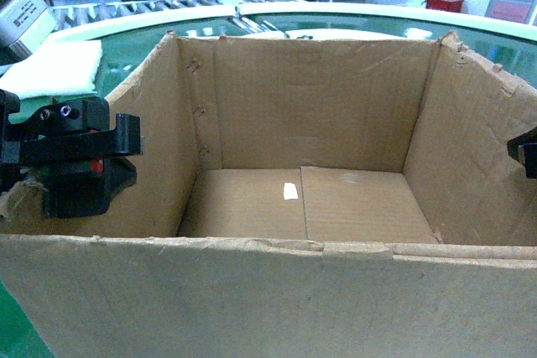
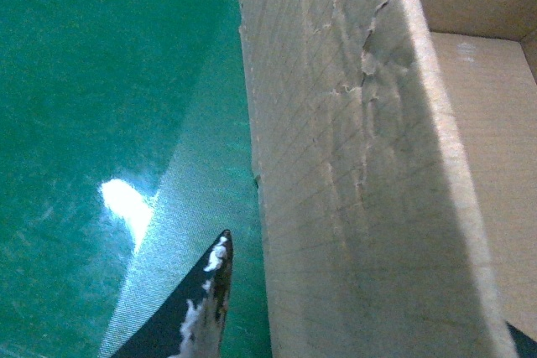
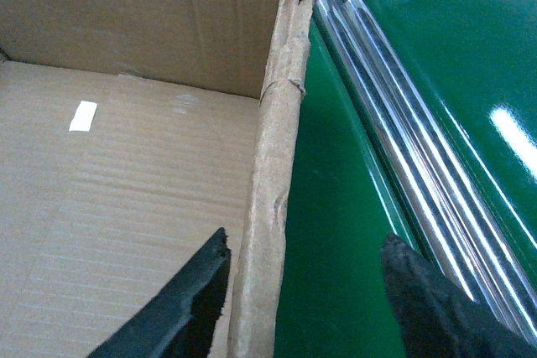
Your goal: Sort boxes to right shelf from conveyor
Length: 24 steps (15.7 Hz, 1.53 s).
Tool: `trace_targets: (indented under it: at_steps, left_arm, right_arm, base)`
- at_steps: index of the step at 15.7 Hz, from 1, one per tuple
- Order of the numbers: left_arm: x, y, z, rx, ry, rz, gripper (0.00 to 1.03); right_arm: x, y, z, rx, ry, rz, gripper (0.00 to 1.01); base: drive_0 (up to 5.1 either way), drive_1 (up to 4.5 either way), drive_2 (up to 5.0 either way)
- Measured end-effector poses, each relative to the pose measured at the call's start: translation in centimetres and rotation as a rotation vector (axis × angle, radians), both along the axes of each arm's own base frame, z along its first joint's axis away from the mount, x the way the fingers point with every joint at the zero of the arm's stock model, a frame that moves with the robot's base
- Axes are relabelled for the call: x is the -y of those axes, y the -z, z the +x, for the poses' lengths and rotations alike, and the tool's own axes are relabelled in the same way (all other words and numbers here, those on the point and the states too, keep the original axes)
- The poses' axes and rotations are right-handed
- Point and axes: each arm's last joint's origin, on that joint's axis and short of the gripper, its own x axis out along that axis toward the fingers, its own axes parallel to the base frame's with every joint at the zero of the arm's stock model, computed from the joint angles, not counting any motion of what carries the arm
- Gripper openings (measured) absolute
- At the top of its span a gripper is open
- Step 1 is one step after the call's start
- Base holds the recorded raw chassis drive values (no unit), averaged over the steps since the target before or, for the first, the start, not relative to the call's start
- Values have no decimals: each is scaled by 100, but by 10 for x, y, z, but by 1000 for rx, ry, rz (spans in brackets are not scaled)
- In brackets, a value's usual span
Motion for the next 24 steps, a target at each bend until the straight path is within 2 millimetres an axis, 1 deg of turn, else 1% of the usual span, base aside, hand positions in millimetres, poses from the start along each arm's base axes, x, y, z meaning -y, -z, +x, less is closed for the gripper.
trace_targets:
  at_steps: [1, 2, 4, 5, 7, 8, 10, 12, 13, 15, 16, 24]
  left_arm:
    - [1, -1, 0, 9, 2, 10, 42]
    - [5, -2, 0, 18, 13, 8, 30]
    - [7, -3, -1, 28, 9, 24, 11]
    - [7, -4, -1, 39, 0, 33, 5]
    - [6, -6, -1, 81, -7, 46, 4]
    - [6, -44, -4, 277, -3, 66, 4]
    - [6, -75, -4, 394, -7, 56, 4]
    - [6, -95, -9, 484, -23, 45, 4]
    - [5, -101, -10, 508, -27, 37, 4]
    - [5, -100, -10, 498, -28, 41, 4]
    - [5, -100, -10, 495, -27, 42, 4]
    - [6, -99, -9, 491, -26, 44, 4]
  right_arm:
    - [-1, 0, 0, 6, -4, -1, 48]
    - [-2, 0, 0, 12, -9, -2, 37]
    - [-4, -1, -1, 17, -40, -5, 15]
    - [-4, -1, -2, 22, -45, -1, 6]
    - [-5, -3, -4, 55, -38, 8, 5]
    - [-2, -45, -9, 244, -22, 22, 5]
    - [3, -79, -11, 358, -15, 26, 5]
    - [6, -103, -18, 473, -13, 24, 5]
    - [6, -108, -21, 514, -6, 14, 5]
    - [7, -106, -21, 501, -5, 8, 5]
    - [6, -104, -20, 496, -5, 7, 5]
    - [6, -103, -20, 492, -4, 2, 4]
  base:
    - [0, 0, 0]
    - [0, 0, 0]
    - [0, 0, 0]
    - [0, 0, 0]
    - [0, 0, 0]
    - [0, 0, 0]
    - [0, 0, 0]
    - [0, 0, 0]
    - [0, 0, 0]
    - [0, 0, 0]
    - [-296, -199, 497]
    - [-4, -406, 397]
